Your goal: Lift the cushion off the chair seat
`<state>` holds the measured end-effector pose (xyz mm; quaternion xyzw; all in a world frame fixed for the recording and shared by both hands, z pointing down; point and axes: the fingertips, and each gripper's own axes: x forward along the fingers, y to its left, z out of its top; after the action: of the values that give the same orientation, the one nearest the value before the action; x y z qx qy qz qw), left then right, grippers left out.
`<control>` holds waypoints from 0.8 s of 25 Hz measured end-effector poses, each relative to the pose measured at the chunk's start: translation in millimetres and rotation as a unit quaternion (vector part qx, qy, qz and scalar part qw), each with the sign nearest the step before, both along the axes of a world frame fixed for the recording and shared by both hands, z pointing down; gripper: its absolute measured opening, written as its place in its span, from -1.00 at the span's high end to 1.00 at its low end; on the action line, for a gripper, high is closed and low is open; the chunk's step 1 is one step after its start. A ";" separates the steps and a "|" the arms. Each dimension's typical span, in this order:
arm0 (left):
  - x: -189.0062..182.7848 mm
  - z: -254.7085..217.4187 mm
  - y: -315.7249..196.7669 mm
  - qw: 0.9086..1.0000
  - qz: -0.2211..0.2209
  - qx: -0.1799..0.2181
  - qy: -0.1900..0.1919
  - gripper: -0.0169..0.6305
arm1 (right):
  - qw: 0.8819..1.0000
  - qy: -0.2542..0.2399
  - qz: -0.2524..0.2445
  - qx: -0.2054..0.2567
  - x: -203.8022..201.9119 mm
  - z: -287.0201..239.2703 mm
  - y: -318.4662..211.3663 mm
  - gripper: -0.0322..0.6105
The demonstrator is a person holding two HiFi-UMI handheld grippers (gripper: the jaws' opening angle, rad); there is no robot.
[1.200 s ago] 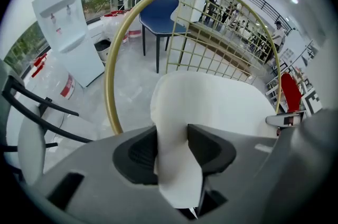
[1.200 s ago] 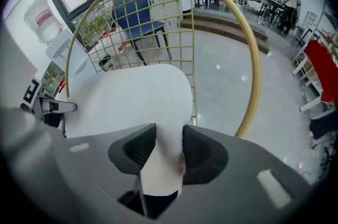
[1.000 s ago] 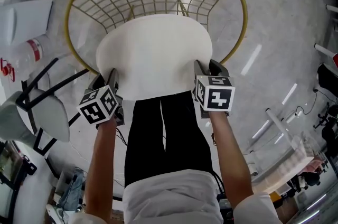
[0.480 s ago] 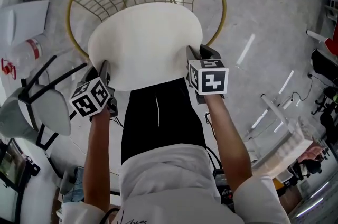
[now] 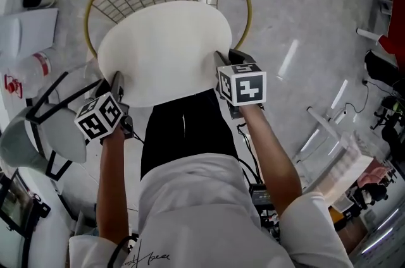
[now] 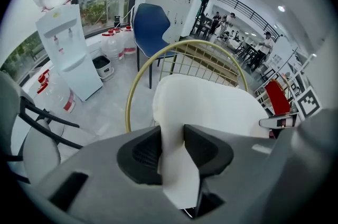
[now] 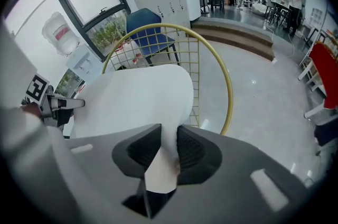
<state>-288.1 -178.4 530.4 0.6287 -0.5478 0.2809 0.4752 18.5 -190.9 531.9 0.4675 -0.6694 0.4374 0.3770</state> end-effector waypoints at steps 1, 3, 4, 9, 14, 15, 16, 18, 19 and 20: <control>-1.0 -4.8 0.7 1.000 0.001 0.002 0.001 0.55 | 1.000 -0.002 -0.003 0.001 -1.2 -4.2 0.6 0.62; -1.2 -13.1 3.1 1.000 0.001 0.006 0.003 0.55 | 1.000 -0.004 -0.009 0.003 -1.9 -12.8 1.9 0.63; -1.2 -16.9 4.6 1.000 0.002 0.008 0.004 0.55 | 1.000 -0.004 -0.012 0.004 -2.4 -17.1 2.6 0.63; -5.0 -34.9 11.1 1.000 0.000 0.013 0.010 0.55 | 1.000 -0.010 -0.021 0.007 -7.3 -38.0 7.1 0.64; -4.5 -50.3 8.8 1.000 0.003 0.023 0.015 0.55 | 1.000 -0.007 -0.019 0.012 -6.9 -56.7 8.6 0.65; -4.3 -53.4 8.6 1.000 0.003 0.024 0.016 0.55 | 1.000 -0.007 -0.019 0.014 -6.9 -60.2 8.8 0.65; -4.1 -56.4 8.0 1.000 0.003 0.026 0.017 0.55 | 1.000 -0.007 -0.019 0.016 -6.6 -63.9 8.4 0.66; -3.4 -62.2 5.0 0.999 0.003 0.030 0.020 0.55 | 1.000 -0.007 -0.020 0.021 -5.7 -71.6 5.4 0.66; -2.8 -65.2 3.1 0.999 0.004 0.033 0.021 0.55 | 0.999 -0.007 -0.021 0.025 -5.5 -75.3 3.2 0.66; -2.3 -68.3 1.4 0.999 0.004 0.036 0.021 0.55 | 0.999 -0.007 -0.022 0.028 -5.3 -78.9 1.4 0.66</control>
<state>-290.4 -176.9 462.2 0.6531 -0.5448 0.2497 0.4629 13.2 -189.5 452.9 0.4597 -0.6945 0.4129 0.3685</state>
